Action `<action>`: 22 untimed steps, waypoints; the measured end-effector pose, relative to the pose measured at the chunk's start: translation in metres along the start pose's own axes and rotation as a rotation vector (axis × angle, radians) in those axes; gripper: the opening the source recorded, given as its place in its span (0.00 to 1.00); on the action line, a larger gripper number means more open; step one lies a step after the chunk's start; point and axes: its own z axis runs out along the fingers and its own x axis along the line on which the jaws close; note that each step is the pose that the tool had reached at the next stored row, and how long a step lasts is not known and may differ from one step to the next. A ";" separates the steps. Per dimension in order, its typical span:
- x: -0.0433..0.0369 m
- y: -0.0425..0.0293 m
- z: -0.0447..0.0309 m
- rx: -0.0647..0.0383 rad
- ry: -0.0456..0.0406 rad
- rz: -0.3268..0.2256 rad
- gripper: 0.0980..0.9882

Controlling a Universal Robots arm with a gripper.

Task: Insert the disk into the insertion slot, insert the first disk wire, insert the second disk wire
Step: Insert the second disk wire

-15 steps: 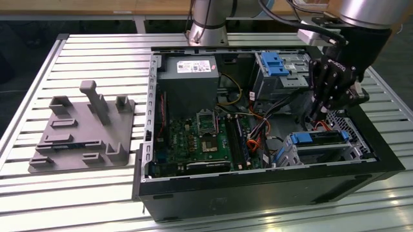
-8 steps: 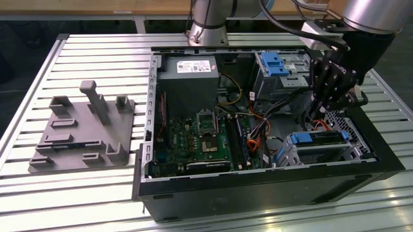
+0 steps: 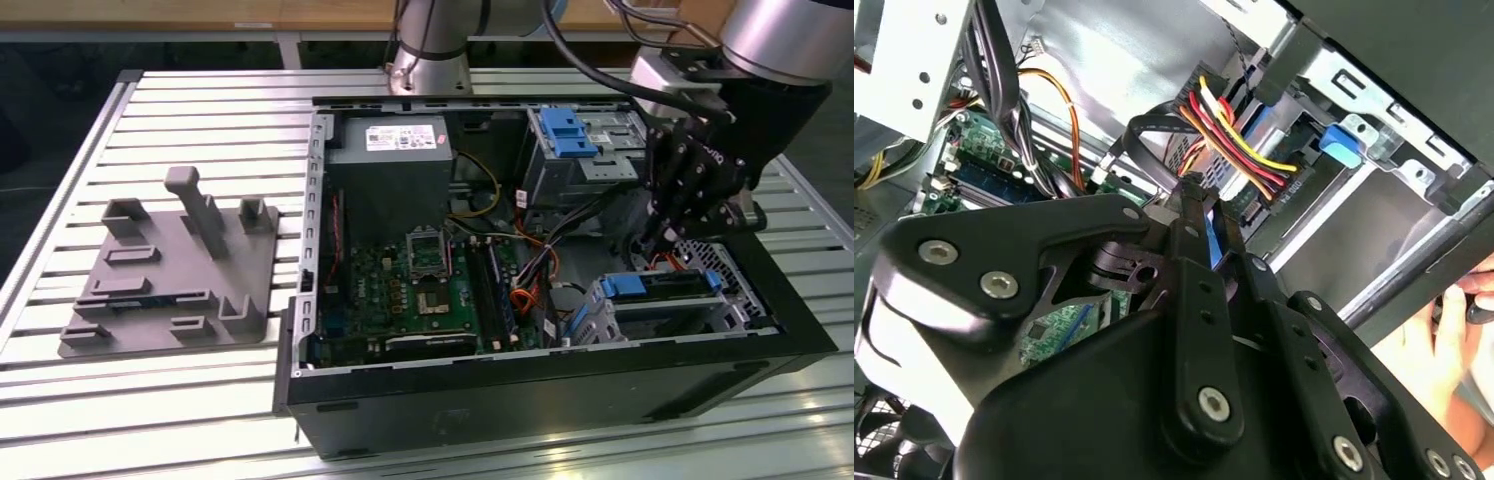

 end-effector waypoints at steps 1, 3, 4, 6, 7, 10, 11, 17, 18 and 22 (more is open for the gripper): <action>0.0018 0.0000 0.0001 0.000 -0.0051 0.000 0.11; 0.0053 0.0001 0.0003 0.000 -0.0138 0.000 0.11; 0.0070 0.0001 0.0005 0.000 -0.0181 0.000 0.11; 0.0123 0.0002 0.0008 0.001 -0.0303 -0.001 0.11; 0.0142 0.0002 0.0010 0.001 -0.0348 -0.001 0.11; 0.0195 0.0003 0.0014 0.001 -0.0466 -0.001 0.11; 0.0211 0.0003 0.0014 0.001 -0.0492 -0.001 0.11; 0.0227 0.0003 0.0016 0.001 -0.0536 0.006 0.11; 0.0228 0.0003 0.0015 0.001 -0.0538 0.006 0.11; 0.0232 -0.0009 0.0016 0.000 -0.0544 0.010 0.11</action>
